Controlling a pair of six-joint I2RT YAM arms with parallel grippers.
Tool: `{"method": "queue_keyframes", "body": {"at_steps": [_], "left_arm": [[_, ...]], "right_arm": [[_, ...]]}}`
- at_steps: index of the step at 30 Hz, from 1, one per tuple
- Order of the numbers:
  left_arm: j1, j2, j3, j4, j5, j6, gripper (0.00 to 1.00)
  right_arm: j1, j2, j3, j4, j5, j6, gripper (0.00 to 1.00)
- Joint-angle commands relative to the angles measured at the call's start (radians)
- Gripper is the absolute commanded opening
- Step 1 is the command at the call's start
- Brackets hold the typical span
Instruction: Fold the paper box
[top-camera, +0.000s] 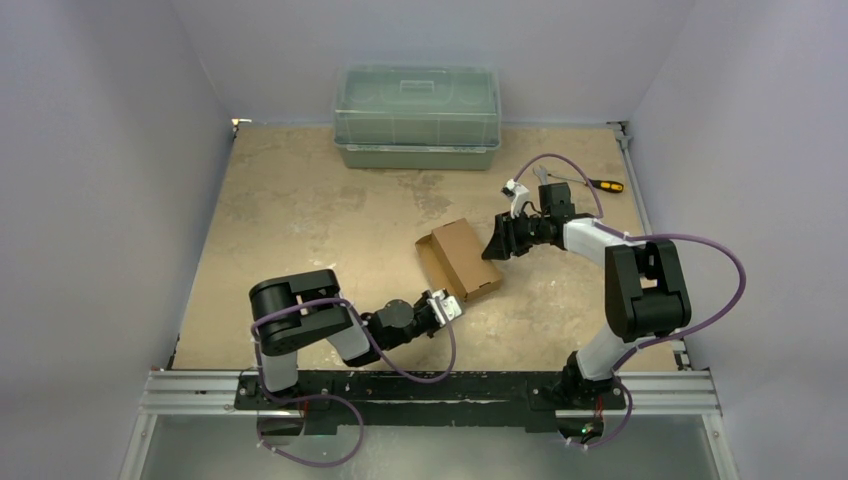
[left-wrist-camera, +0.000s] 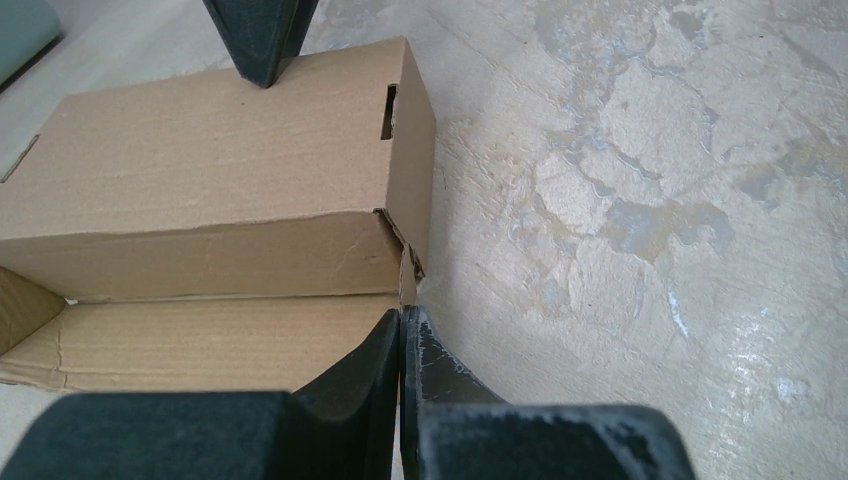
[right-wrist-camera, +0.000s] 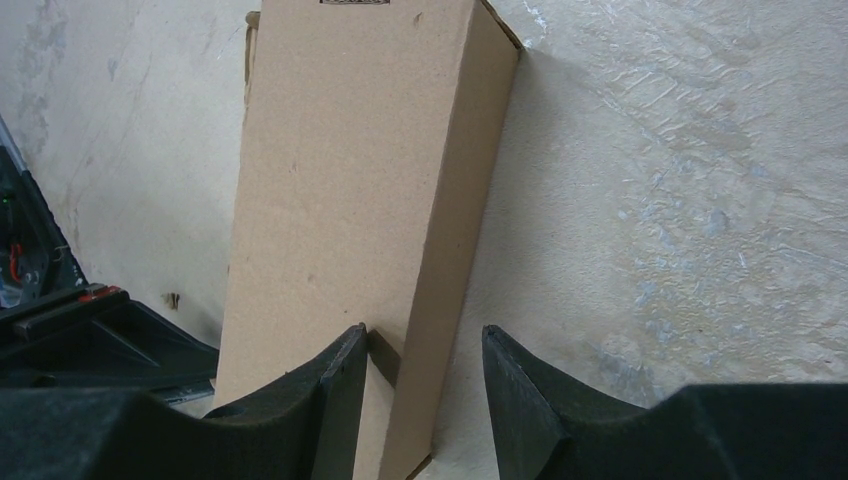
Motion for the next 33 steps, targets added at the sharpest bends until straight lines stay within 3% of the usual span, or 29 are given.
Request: {"method": "queue_keyframes", "body": {"at_steps": [1,22,33], "left_arm": [[0.011,0.011,0.020,0.024,-0.001,-0.062,0.00],[0.039,-0.012,0.079,-0.097,-0.006,-0.197,0.00],[0.042,-0.068,0.224,-0.374,-0.025,-0.243,0.00]], "right_arm": [[0.002,0.015,0.029,0.001,0.048,-0.021,0.48],[0.009,0.018,0.032,-0.002,0.052,-0.022,0.48],[0.018,0.019,0.036,-0.009,0.052,-0.028,0.48]]}}
